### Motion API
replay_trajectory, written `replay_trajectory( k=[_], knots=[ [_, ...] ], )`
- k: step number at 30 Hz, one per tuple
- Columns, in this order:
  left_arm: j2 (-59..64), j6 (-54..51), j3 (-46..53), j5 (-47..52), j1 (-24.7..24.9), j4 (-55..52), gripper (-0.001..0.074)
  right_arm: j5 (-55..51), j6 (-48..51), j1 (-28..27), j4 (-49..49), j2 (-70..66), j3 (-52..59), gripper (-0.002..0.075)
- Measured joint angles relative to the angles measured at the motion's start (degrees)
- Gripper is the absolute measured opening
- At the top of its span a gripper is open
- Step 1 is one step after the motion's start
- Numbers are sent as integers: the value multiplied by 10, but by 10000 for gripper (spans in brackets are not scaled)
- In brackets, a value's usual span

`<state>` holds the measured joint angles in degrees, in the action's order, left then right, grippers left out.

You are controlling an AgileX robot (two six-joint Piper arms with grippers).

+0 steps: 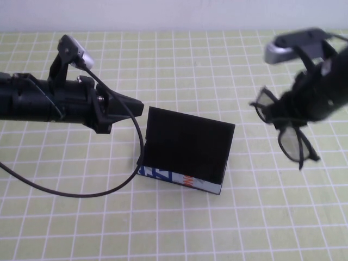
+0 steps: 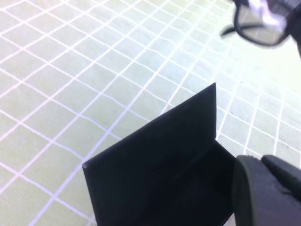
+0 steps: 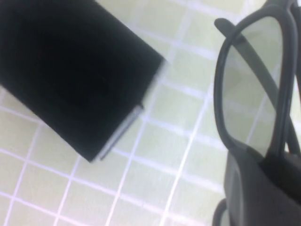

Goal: Take glasses out of glasses case
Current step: Place the glasses on the table

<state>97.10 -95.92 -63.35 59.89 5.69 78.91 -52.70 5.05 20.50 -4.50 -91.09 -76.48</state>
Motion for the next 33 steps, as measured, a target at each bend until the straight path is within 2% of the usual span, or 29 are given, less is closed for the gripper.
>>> replay_trajectory(
  k=[3, 7, 13, 16, 17, 21, 24, 28, 33],
  knots=[
    [0, 4, 0, -1, 0, -1, -4, 46, -10, -27, -47, 11, 82, 38],
    [0, 6, 0, -1, 0, -1, -4, 129, -12, -32, -101, -11, 162, 38],
    [0, 8, 0, -1, 0, -1, -4, 197, -12, -32, -128, -68, 176, 46],
    [0, 10, 0, -1, 0, -2, -4, 215, -12, -32, -130, -84, 176, 88],
    [0, 10, 0, -1, 0, -4, -4, 219, -12, -32, -130, -87, 176, 123],
    [0, 10, 0, -11, 0, -4, -4, 222, -12, -32, -131, -89, 176, 245],
    [0, 12, 0, -25, 0, -4, -4, 214, -13, -32, -130, -77, 176, 293],
    [-1, 51, 0, -60, 0, -1, -4, 176, -17, -32, -122, -20, 176, 294],
    [-35, 104, 6, -95, -1, -1, -4, 94, -17, -33, -114, 105, 189, 221]
  ],
)
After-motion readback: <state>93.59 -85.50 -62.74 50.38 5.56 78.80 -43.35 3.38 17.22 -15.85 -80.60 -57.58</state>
